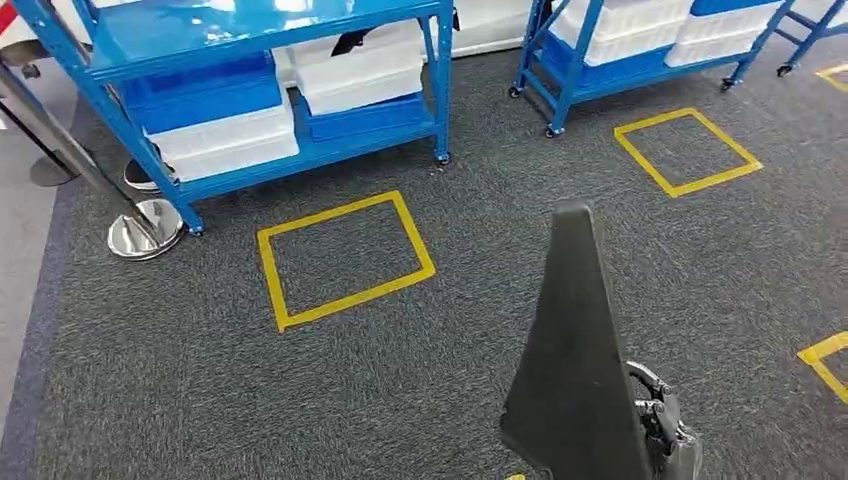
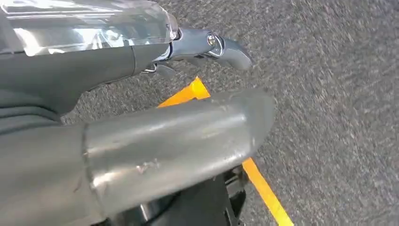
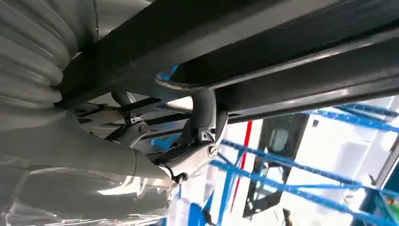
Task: Take the parts from the cabinet and place them on the table.
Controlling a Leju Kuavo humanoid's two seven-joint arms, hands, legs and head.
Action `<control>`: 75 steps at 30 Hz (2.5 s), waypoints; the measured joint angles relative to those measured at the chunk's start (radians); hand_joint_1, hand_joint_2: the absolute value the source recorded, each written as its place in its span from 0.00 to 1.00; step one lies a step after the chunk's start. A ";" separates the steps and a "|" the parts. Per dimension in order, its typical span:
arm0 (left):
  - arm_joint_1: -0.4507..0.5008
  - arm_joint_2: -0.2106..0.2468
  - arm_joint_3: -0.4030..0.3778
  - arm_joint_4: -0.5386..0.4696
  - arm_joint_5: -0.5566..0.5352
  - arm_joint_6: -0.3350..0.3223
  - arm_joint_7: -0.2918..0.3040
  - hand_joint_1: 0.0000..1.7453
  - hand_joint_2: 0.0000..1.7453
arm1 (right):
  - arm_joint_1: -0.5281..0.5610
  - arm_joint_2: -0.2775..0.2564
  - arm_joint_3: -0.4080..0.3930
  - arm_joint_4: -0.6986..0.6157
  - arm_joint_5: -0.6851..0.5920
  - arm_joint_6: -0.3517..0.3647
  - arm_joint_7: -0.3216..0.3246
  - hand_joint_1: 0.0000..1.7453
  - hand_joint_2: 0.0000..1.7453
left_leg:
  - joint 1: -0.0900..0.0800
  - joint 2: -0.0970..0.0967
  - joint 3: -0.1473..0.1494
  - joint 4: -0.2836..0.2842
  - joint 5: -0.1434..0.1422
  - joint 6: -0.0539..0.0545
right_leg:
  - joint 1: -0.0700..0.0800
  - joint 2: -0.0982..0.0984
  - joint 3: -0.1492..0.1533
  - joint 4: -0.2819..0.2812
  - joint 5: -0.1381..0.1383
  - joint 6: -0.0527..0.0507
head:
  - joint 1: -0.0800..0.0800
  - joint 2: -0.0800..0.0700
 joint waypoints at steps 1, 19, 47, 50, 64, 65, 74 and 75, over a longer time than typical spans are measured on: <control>-0.001 0.000 0.000 0.000 0.000 0.000 0.000 0.00 0.00 | 0.000 0.002 0.001 0.000 0.004 -0.003 0.001 1.00 1.00 | 0.005 -0.045 -0.008 0.023 -0.023 -0.007 | -0.001 0.007 -0.001 -0.001 0.002 -0.004 | -0.004 0.000; 0.004 0.002 -0.018 0.004 0.001 -0.018 0.000 0.00 0.00 | -0.008 0.012 0.003 0.011 0.016 -0.034 0.026 1.00 1.00 | 0.007 -0.108 -0.015 -0.017 0.030 0.042 | -0.003 0.040 -0.127 0.207 -0.099 0.041 | 0.005 0.000; 0.000 0.002 -0.049 0.007 0.011 -0.017 -0.001 0.00 0.00 | -0.015 0.017 0.003 0.037 0.024 -0.035 0.031 1.00 1.00 | 0.016 -0.136 -0.020 -0.008 0.025 0.029 | 0.002 0.100 -0.040 0.034 -0.003 0.033 | -0.003 0.000; 0.001 0.002 -0.050 0.007 0.012 -0.017 -0.001 0.00 0.00 | -0.019 0.017 0.003 0.038 0.025 -0.036 0.027 1.00 1.00 | 0.009 -0.096 -0.022 -0.008 0.024 0.037 | -0.003 0.039 -0.144 0.246 -0.112 0.041 | 0.005 0.000; -0.004 0.001 -0.051 0.007 0.015 -0.021 -0.003 0.00 0.00 | -0.018 0.021 0.002 0.037 0.027 -0.032 0.028 1.00 1.00 | 0.008 -0.096 -0.063 0.147 -0.099 -0.013 | 0.001 0.023 -0.008 -0.006 0.014 -0.008 | -0.005 0.000; -0.002 0.001 -0.051 0.007 0.015 -0.021 -0.003 0.00 0.00 | -0.018 0.021 0.002 0.037 0.027 -0.032 0.028 1.00 1.00 | 0.009 -0.102 -0.099 0.223 -0.133 -0.014 | 0.003 0.033 -0.010 -0.006 0.014 -0.010 | -0.005 0.000; 0.001 0.003 -0.058 0.010 0.018 -0.020 -0.001 0.00 0.00 | -0.017 0.022 -0.003 0.039 0.078 -0.050 0.033 1.00 1.00 | 0.006 -0.196 -0.033 0.018 0.004 0.009 | -0.002 0.142 -0.031 0.015 0.017 0.013 | -0.002 0.000; -0.002 0.004 -0.061 0.010 0.018 -0.020 -0.001 0.00 0.00 | -0.015 0.024 -0.006 0.039 0.091 -0.053 0.035 1.00 1.00 | 0.003 -0.185 -0.031 0.019 0.005 0.013 | -0.005 0.156 -0.032 0.012 0.021 0.020 | -0.004 0.000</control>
